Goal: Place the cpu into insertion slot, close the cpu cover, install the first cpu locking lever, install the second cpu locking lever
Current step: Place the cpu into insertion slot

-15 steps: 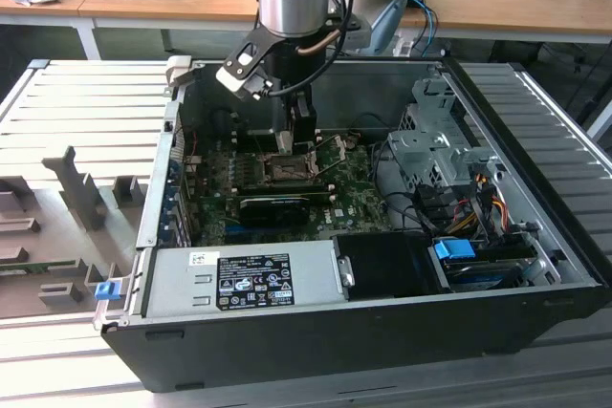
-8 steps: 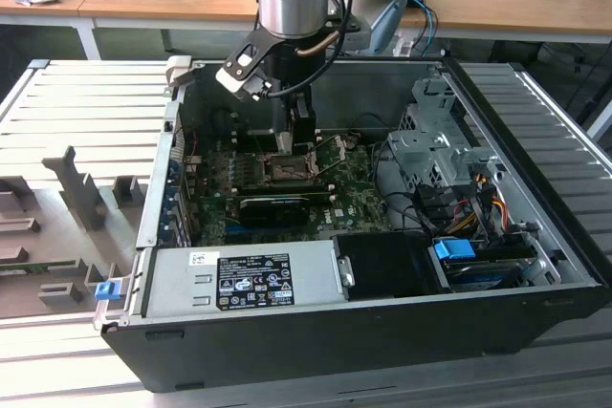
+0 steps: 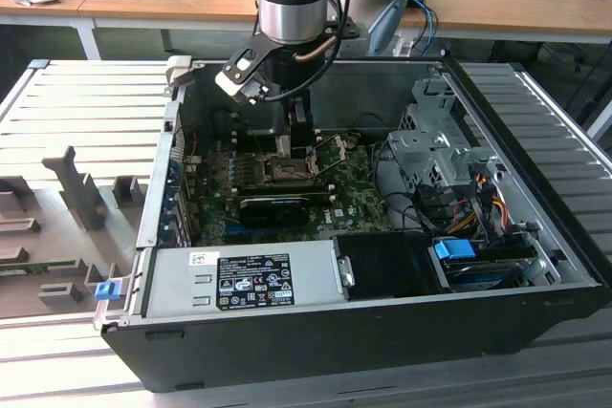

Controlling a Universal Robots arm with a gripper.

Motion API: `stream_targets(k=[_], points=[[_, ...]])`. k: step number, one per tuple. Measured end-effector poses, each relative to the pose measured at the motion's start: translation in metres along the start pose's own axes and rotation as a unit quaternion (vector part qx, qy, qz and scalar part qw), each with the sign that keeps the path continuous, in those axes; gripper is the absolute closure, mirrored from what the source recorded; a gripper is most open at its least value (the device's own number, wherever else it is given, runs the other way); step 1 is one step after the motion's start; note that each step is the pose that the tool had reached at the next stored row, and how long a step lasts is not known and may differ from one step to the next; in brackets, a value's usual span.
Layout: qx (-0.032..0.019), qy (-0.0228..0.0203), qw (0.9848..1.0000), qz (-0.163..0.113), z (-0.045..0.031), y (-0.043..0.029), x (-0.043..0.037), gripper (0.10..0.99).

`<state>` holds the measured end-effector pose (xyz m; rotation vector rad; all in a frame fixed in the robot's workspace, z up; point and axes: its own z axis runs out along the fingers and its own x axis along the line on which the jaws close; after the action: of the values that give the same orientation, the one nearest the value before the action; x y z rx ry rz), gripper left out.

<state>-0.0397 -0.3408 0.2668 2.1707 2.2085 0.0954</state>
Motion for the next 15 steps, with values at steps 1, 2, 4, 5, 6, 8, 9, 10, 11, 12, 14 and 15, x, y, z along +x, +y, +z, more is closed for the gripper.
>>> stream_targets(k=[1,2,4,5,6,8,9,10,11,12,14,15], points=[[0.0000,-0.0001,1.0000,0.001,0.0007,0.0000,0.0002,0.557],[0.0000,-0.0001,1.0000,0.001,0.0013,-0.0001,0.0003,0.557],[0.0006,-0.0003,1.0000,0.002,0.0033,-0.0004,0.0007,0.557],[0.0006,-0.0003,1.0000,0.002,0.0047,-0.0008,0.0014,0.557],[0.0006,-0.0003,1.0000,0.002,0.0061,-0.0014,0.0020,0.557],[0.0005,-0.0002,1.0000,0.002,0.0093,-0.0023,0.0040,0.557],[0.0005,-0.0002,1.0000,0.002,0.0110,-0.0028,0.0048,0.557],[0.0006,-0.0002,1.0000,0.001,0.0138,-0.0035,0.0060,0.557],[0.0006,-0.0003,1.0000,0.001,0.0159,-0.0040,0.0069,0.557],[0.0006,-0.0003,1.0000,0.001,0.0178,-0.0043,0.0077,0.557],[0.0006,-0.0003,1.0000,0.001,0.0243,-0.0056,0.0154,0.557],[0.0006,-0.0003,1.0000,0.002,0.0262,-0.0063,0.0169,0.557]])
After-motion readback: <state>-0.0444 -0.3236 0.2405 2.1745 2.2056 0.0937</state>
